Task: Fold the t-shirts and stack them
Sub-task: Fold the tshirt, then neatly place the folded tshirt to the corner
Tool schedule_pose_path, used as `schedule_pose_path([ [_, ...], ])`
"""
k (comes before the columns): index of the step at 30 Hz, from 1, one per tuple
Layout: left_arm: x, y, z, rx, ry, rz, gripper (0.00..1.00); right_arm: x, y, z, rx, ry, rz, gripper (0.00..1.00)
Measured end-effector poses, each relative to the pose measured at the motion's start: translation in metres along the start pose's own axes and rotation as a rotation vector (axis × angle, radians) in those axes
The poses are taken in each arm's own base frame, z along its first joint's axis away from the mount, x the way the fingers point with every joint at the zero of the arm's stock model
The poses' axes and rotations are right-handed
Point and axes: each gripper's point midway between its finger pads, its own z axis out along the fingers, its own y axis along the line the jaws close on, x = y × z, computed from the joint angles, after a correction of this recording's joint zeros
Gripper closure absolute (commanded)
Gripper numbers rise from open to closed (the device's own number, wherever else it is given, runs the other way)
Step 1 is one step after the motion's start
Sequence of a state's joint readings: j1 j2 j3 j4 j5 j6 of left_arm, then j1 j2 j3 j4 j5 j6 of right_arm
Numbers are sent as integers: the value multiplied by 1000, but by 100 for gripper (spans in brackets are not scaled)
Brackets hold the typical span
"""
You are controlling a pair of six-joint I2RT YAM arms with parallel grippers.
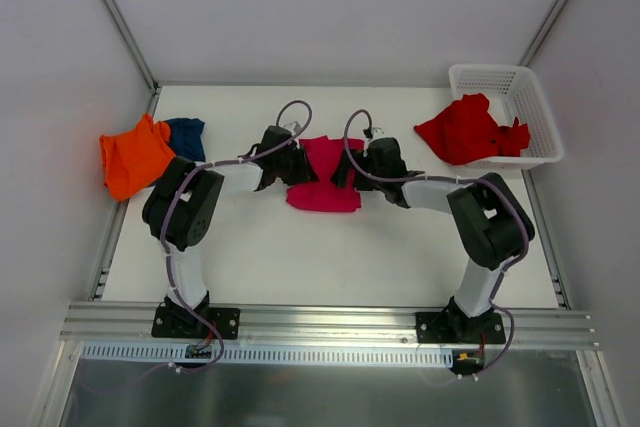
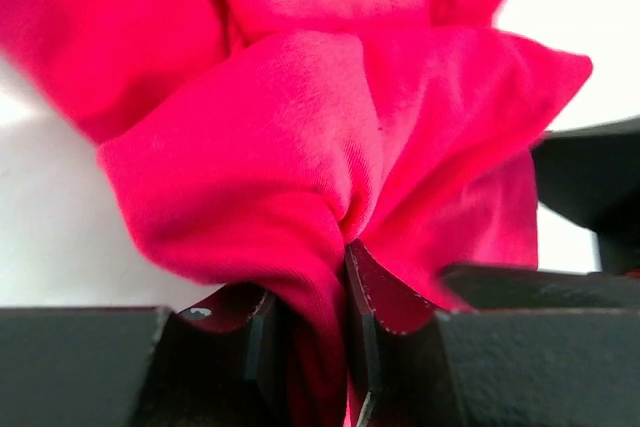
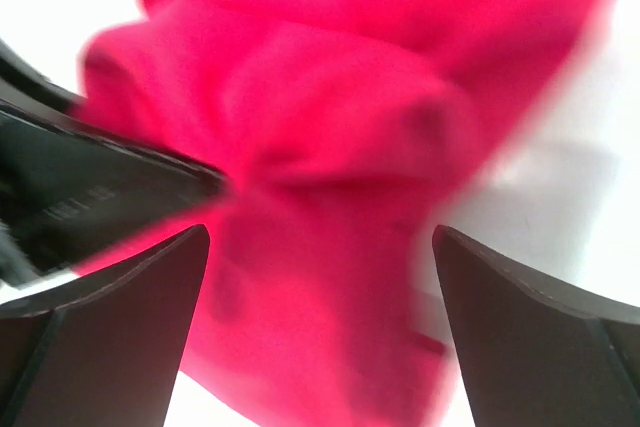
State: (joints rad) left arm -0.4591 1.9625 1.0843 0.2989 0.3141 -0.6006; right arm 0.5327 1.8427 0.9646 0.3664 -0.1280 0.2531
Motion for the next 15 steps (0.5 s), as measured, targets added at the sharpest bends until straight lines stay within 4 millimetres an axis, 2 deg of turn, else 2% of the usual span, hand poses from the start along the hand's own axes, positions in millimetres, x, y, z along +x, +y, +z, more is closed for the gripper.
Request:
schedule_pose_path([
  [4, -1, 30, -33, -167, 3, 19, 100, 9, -9, -22, 48, 18, -31, 1],
  [9, -18, 66, -75, -355, -30, 26, 100, 6, -15, -40, 96, 14, -57, 1],
  [15, -37, 90, -129, -517, -80, 57, 100, 10, -19, -60, 117, 12, -83, 0],
])
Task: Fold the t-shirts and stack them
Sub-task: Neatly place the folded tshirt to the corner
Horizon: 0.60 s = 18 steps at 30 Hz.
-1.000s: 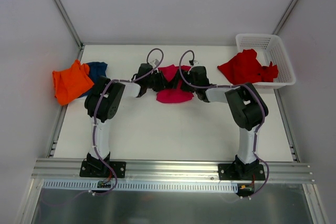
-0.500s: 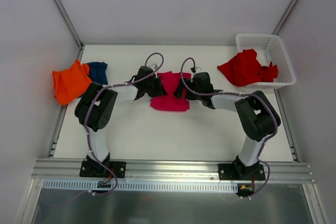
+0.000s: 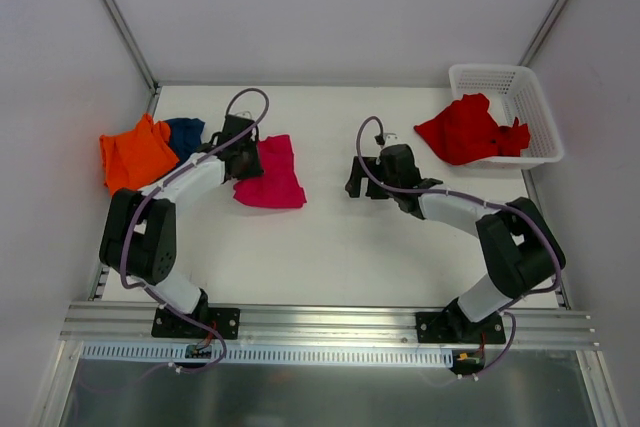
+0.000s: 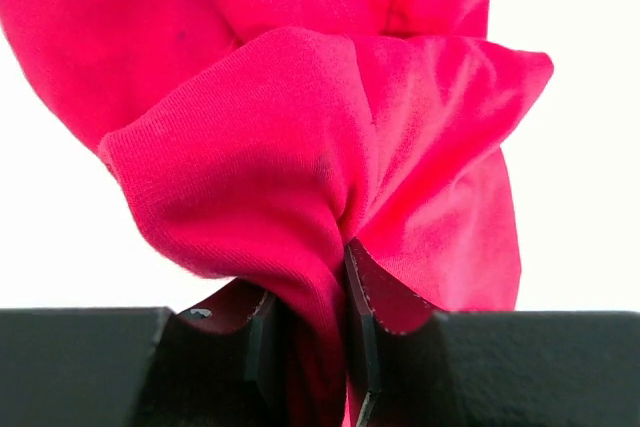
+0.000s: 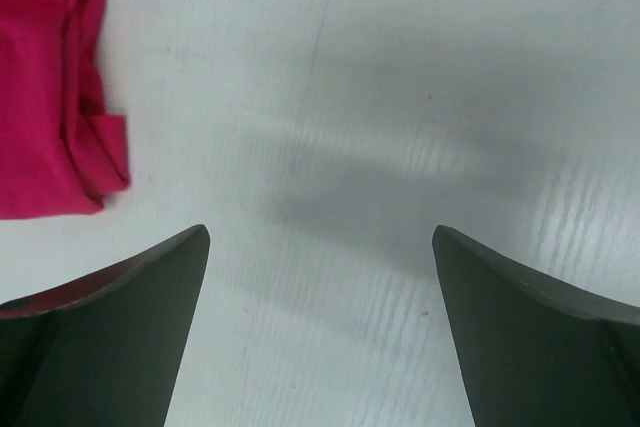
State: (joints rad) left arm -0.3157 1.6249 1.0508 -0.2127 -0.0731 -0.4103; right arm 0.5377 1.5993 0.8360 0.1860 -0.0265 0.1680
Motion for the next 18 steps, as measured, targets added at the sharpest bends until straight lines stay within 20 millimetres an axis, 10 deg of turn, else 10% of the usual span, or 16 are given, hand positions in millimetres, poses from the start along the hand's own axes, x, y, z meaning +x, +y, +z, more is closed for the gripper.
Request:
schedule_pose_path([
  [10, -28, 45, -34, -140, -9, -16, 100, 16, -7, -14, 11, 15, -15, 0],
  [18, -96, 50, -60, -129, -61, -49, 100, 18, -9, -21, 11, 12, -19, 0],
])
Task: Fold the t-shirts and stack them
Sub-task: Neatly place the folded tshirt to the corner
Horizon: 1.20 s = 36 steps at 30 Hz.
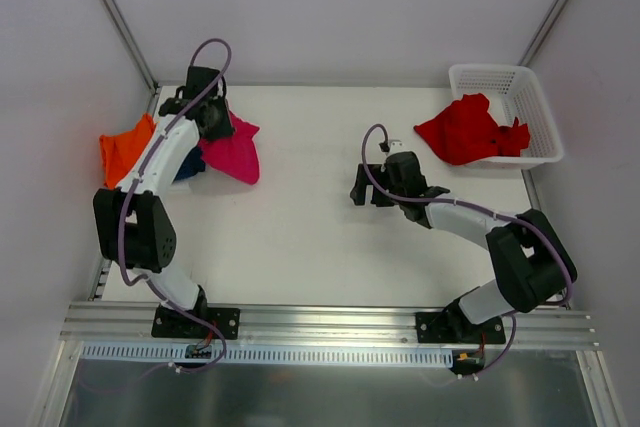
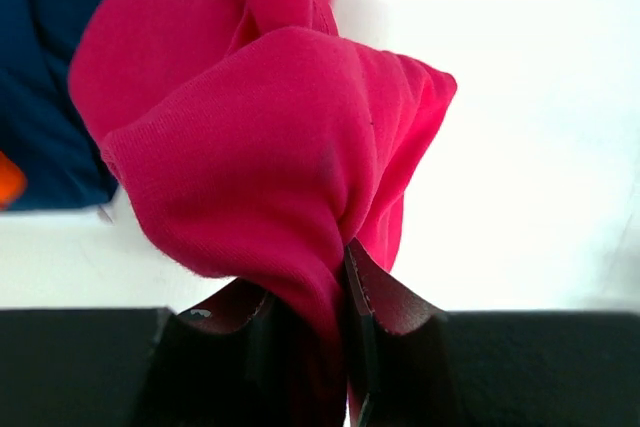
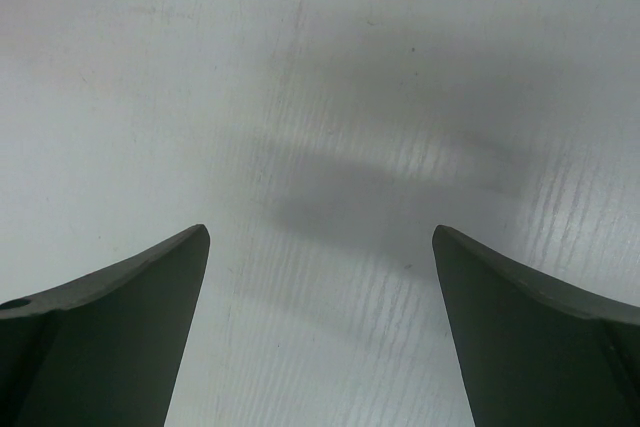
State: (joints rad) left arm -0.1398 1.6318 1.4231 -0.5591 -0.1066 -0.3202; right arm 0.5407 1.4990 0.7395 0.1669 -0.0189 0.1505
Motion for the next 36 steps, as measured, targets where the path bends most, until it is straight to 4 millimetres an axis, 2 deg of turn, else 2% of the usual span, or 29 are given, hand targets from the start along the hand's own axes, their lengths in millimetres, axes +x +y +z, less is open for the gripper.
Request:
schedule_pose_path([
  [3, -34, 2, -6, 6, -23, 3, 100, -2, 1, -2, -4, -8, 0, 0],
  [7, -71, 18, -19, -4, -46, 1, 100, -1, 1, -2, -4, -7, 1, 1],
  [11, -107, 47, -34, -18, -81, -34, 100, 3, 0, -2, -5, 1, 2, 1],
  [14, -122, 72, -45, -38, -104, -61, 100, 3, 1, -2, -13, 1, 2, 1],
  [18, -122, 105, -51, -70, -87, -107, 100, 3, 3, -2, -21, 3, 3, 0],
  [25, -103, 148, -47, -120, -20, -192, 100, 4, 6, -4, -29, 5, 0, 1],
  [29, -89, 163, -41, -154, 20, -228, 100, -1, 10, -10, -43, -16, -3, 1],
  [36, -85, 174, -23, -153, 56, -266, 100, -1, 11, -21, -49, -30, -11, 1],
])
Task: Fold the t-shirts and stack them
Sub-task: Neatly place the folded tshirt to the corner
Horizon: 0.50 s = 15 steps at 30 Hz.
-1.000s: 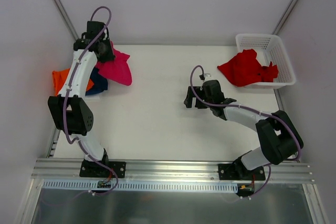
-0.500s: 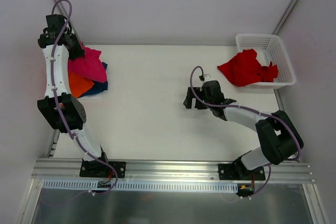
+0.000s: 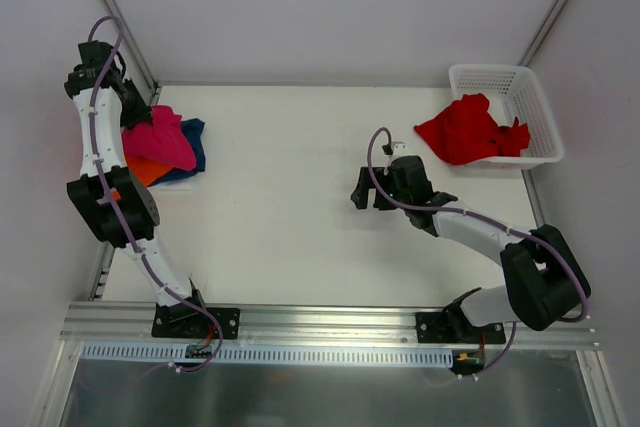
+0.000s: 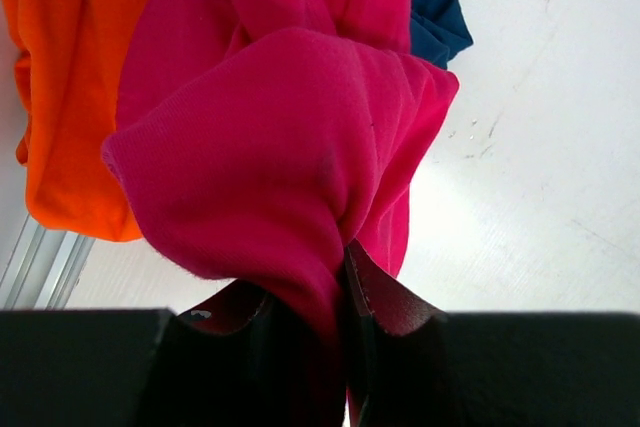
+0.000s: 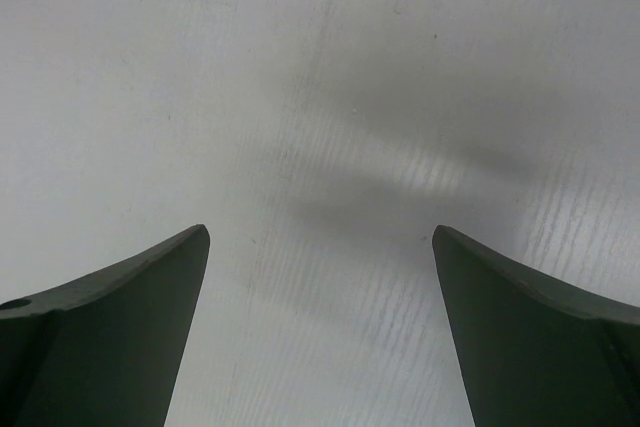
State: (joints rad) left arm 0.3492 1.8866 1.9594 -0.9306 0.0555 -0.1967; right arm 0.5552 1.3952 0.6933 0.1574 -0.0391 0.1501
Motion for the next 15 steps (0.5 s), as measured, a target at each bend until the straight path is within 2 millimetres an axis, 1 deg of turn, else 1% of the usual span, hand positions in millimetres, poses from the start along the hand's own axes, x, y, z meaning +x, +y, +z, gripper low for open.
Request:
schedule_pose_path([
  [5, 1, 8, 10, -37, 12, -30, 100, 1, 0, -2, -2, 0, -2, 1],
  [9, 3, 23, 20, -91, 25, -71, 100, 13, -2, -2, 0, 25, -6, 1],
  [10, 5, 29, 23, -112, 32, -84, 89, 16, -2, -2, 1, 31, -7, 0],
  [11, 6, 33, 27, -128, 39, -94, 37, 18, -2, -2, 1, 36, -8, 0],
  [12, 8, 40, 31, -153, 46, -106, 2, 19, -2, -3, 2, 39, -9, 0],
  [15, 17, 57, 38, -242, 60, -144, 1, 21, -2, -3, 1, 42, -10, 1],
])
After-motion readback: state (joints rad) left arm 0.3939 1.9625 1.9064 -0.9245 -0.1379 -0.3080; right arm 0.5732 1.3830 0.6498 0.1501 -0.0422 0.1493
